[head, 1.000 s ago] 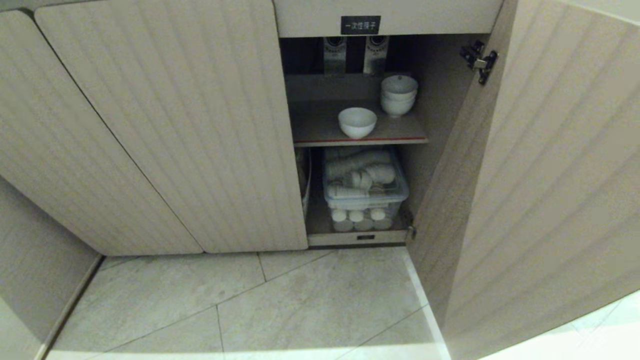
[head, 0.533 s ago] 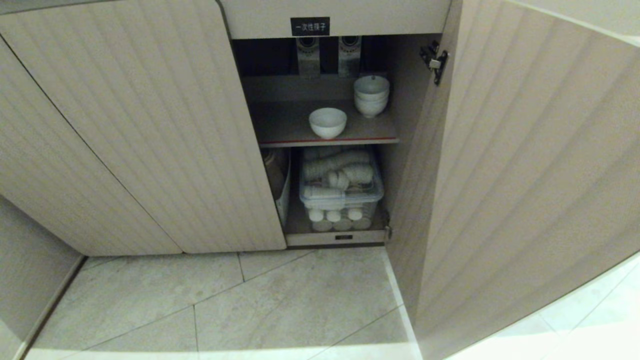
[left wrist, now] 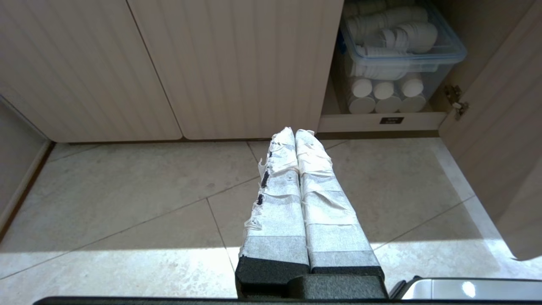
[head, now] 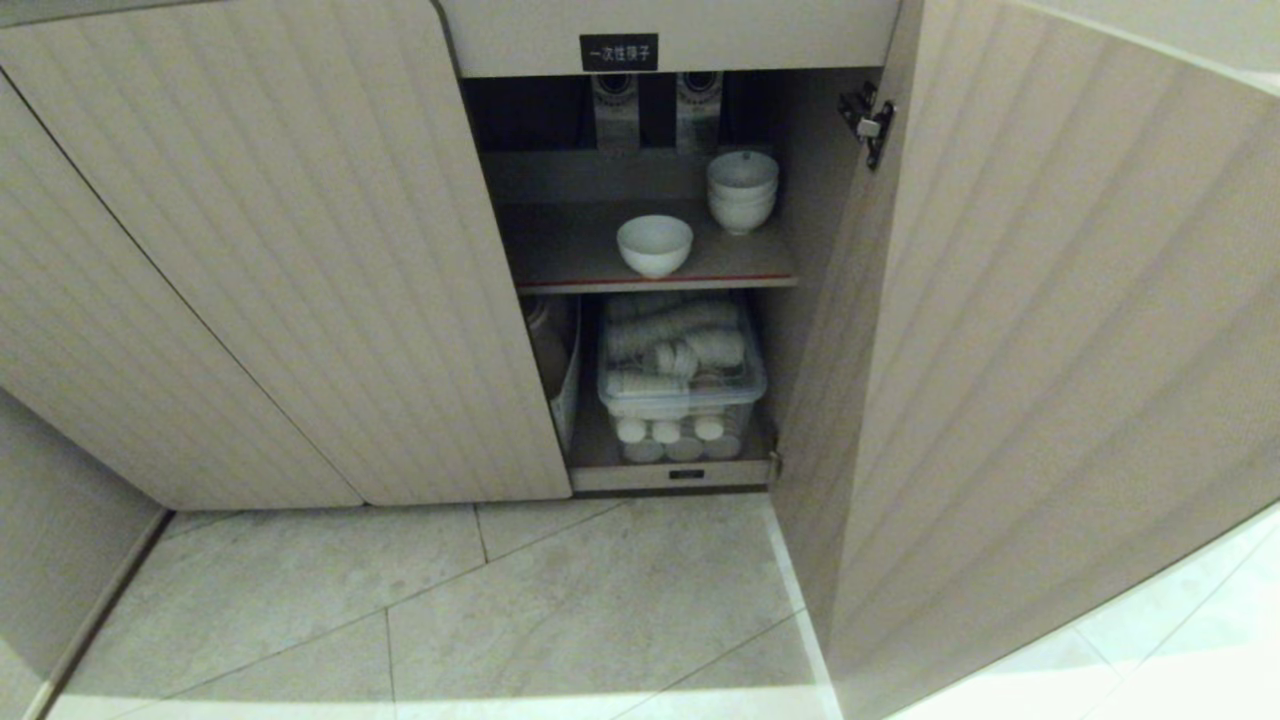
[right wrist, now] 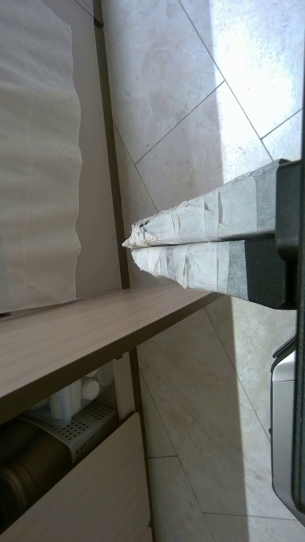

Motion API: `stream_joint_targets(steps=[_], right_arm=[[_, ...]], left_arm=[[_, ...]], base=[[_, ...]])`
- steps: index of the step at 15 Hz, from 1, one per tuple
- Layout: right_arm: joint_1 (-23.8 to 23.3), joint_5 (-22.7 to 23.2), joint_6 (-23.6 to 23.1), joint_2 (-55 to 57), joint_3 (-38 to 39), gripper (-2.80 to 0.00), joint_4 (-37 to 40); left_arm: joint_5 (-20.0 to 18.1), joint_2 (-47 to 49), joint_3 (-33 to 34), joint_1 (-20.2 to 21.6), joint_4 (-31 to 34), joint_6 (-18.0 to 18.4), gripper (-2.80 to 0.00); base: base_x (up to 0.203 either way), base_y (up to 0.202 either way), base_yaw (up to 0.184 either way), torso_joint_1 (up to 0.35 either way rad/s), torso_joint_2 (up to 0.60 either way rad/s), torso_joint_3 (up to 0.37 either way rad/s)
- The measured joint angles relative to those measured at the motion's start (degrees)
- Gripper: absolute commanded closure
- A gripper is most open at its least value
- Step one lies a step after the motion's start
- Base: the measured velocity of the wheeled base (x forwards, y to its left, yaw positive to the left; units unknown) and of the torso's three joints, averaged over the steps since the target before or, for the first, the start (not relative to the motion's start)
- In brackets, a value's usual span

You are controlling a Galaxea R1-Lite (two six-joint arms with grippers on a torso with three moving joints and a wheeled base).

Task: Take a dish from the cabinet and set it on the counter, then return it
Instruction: Close the cabinet door

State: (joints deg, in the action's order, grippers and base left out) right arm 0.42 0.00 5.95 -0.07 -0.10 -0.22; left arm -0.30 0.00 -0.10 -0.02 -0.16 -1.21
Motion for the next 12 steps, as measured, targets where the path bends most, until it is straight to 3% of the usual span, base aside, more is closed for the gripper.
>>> stream_joint_targets(steps=[12], right_arm=[[0.0, 0.0, 0.0, 0.0, 0.0, 0.00, 0.0]], left_arm=[[0.0, 0.0, 0.0, 0.0, 0.0, 0.1, 0.00]], base=[[0.000, 0.000, 0.000, 0.000, 0.00, 0.000]])
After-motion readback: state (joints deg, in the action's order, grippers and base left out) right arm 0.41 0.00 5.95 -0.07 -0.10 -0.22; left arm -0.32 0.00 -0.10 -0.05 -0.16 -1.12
